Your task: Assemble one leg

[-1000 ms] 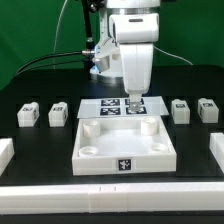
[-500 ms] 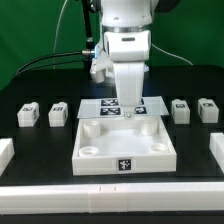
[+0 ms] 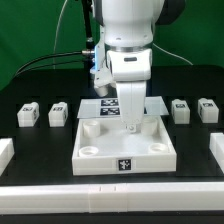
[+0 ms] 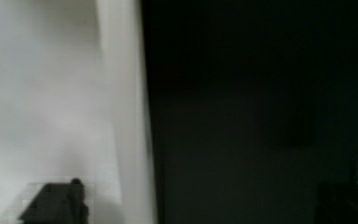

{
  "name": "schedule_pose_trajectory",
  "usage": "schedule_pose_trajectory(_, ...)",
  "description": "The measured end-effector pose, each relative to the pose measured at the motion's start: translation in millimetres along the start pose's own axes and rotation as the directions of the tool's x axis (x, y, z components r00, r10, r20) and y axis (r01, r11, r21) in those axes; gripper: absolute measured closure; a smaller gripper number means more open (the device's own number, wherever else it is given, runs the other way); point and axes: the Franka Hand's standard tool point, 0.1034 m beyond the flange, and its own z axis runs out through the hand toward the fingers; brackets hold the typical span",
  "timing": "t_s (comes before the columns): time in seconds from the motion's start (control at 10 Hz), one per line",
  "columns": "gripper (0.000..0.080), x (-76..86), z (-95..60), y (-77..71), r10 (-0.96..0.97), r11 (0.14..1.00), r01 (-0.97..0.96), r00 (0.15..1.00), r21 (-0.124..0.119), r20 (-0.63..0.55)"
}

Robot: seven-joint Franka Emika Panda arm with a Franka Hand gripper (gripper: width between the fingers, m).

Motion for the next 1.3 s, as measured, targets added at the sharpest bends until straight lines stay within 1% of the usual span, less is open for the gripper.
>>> schedule_pose_trajectory(0.2,0.015,-0.3,0.5,-0.5,0.002,1.0,-0.002,1.0,0.002,0.0)
schedule_pose_trajectory(0.3,0.0234,-0.3,0.5,-0.5,0.004,1.0,-0.004,1.0,0.002,0.0)
schedule_pose_trajectory(0.4,0.0234,-0.3,0.6,-0.6,0.006,1.0,-0.006,1.0,0.003,0.0)
schedule_pose_trajectory(0.5,0.0436,-0.3,0.6,-0.7,0.006,1.0,-0.006,1.0,0.003,0.0)
schedule_pose_trajectory(0.6,0.0572,-0.4,0.7,-0.7,0.007,1.0,-0.007,1.0,0.003,0.0)
schedule_pose_trajectory(0.7,0.0572,-0.5,0.7,-0.7,0.007,1.0,-0.007,1.0,0.003,0.0)
schedule_pose_trajectory(0.8,0.0733,-0.5,0.0,0.3,0.007,1.0,-0.007,1.0,-0.002,0.0)
schedule_pose_trajectory(0.9,0.0735,-0.6,-0.5,1.3,0.008,1.0,-0.008,1.0,-0.006,-0.001)
schedule_pose_trajectory(1.3,0.0735,-0.6,-0.8,2.2,0.008,1.0,-0.008,1.0,-0.01,-0.001)
